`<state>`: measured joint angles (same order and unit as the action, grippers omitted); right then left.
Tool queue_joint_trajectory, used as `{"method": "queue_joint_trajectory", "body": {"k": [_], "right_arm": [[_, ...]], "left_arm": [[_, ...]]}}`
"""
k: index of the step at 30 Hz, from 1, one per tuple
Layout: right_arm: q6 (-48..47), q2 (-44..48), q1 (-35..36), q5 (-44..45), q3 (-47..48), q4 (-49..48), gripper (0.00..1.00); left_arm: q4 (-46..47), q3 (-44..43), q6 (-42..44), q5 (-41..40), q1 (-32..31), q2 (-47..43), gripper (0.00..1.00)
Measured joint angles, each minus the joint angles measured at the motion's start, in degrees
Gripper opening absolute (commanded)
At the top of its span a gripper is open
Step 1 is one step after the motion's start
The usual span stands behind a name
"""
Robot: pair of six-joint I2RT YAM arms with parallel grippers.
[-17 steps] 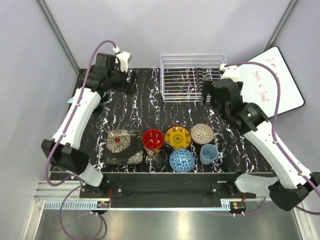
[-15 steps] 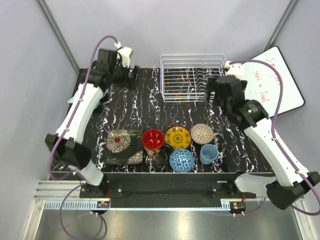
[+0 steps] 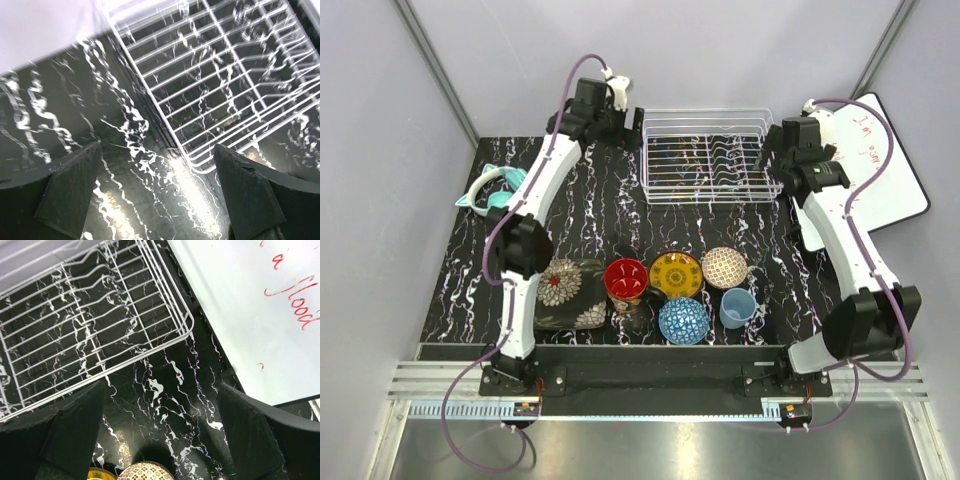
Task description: Load the mixed dishes into the dish rack
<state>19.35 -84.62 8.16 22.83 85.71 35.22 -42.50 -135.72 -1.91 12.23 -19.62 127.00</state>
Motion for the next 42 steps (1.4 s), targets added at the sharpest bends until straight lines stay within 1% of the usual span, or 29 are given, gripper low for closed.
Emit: {"method": "queue_joint_trajectory", "body": {"k": [8, 19, 26, 30, 34, 39, 42], "right_arm": [[1.0, -6.2, -1.6, -3.0, 1.9, -0.9, 1.0], [1.7, -6.9, -2.6, -5.6, 2.1, -1.6, 0.99], [2.1, -7.2, -3.4, -6.1, 2.1, -1.6, 1.0], [2.4, -8.9, -4.1, -6.3, 3.6, -1.6, 1.0], [2.6, -12.8, -4.5, -6.5, 6.7, -2.4, 1.0], [2.6, -21.2, -4.8, -7.3, 13.4, -3.1, 1.0], [2.6, -25.5, -4.9, -7.8, 15.4, -3.6, 1.0]], "left_arm": [[5.0, 9.8, -0.2, -1.6, -1.8, 1.9, 0.99], [10.3, 10.8, 0.2, -2.7, -2.0, 5.0, 0.99], [13.7, 16.6, 2.1, -4.5, -2.1, 5.2, 0.99], [17.5, 21.9, 2.4, -4.6, -2.4, 3.3, 0.99], [18.9, 27.1, 3.4, -5.6, -2.0, -0.2, 0.99], [19.7, 35.2, 5.6, -7.0, -0.5, -5.9, 0.99], [20.2, 40.5, 7.1, -8.2, 0.6, -9.8, 0.99]]}}
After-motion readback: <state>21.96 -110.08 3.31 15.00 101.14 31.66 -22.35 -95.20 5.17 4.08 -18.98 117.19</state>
